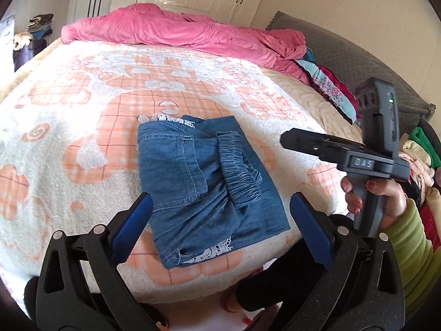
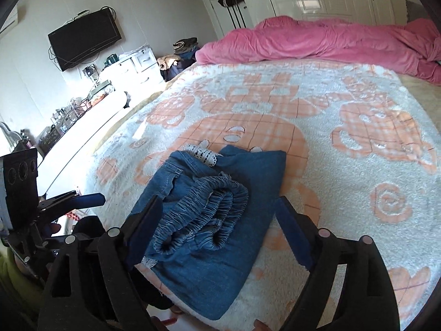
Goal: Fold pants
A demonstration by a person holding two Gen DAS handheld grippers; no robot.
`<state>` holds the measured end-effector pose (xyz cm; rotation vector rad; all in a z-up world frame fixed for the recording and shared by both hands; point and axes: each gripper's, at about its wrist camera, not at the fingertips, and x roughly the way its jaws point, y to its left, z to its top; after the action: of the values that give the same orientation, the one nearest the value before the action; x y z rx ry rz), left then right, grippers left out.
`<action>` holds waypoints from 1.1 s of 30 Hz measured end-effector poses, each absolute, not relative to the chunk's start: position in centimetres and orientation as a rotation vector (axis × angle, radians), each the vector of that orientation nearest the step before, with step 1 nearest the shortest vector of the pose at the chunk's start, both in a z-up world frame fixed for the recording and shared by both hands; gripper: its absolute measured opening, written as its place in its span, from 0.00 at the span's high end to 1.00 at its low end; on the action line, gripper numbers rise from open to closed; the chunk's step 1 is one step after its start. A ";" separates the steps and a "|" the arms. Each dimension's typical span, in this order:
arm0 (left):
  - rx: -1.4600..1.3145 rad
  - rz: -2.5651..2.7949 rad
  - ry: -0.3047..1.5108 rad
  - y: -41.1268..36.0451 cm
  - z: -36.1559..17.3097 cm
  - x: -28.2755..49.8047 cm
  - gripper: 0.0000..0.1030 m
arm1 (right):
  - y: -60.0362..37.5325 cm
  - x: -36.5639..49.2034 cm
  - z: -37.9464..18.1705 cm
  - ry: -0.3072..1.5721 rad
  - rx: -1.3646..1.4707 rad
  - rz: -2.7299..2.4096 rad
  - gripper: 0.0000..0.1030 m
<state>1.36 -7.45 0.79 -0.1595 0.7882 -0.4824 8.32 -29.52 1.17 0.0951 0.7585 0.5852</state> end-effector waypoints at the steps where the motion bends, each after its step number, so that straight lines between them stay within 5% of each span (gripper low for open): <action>1: -0.159 -0.481 0.785 -7.3 0.9 1.2 0.09 | -29.5 8.2 1.4 0.753 0.096 0.584 0.19; 23: -0.170 -0.380 0.781 -4.3 0.7 1.0 0.09 | -29.8 5.2 2.3 0.688 0.043 0.492 0.16; 33: -0.240 -0.319 0.841 -1.1 -1.2 4.7 0.09 | -27.6 2.3 -1.7 0.779 0.036 0.559 0.16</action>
<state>4.69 -1.05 -1.25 -0.2395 0.8406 -0.3190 2.28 -27.64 -1.73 0.0363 0.7785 0.5588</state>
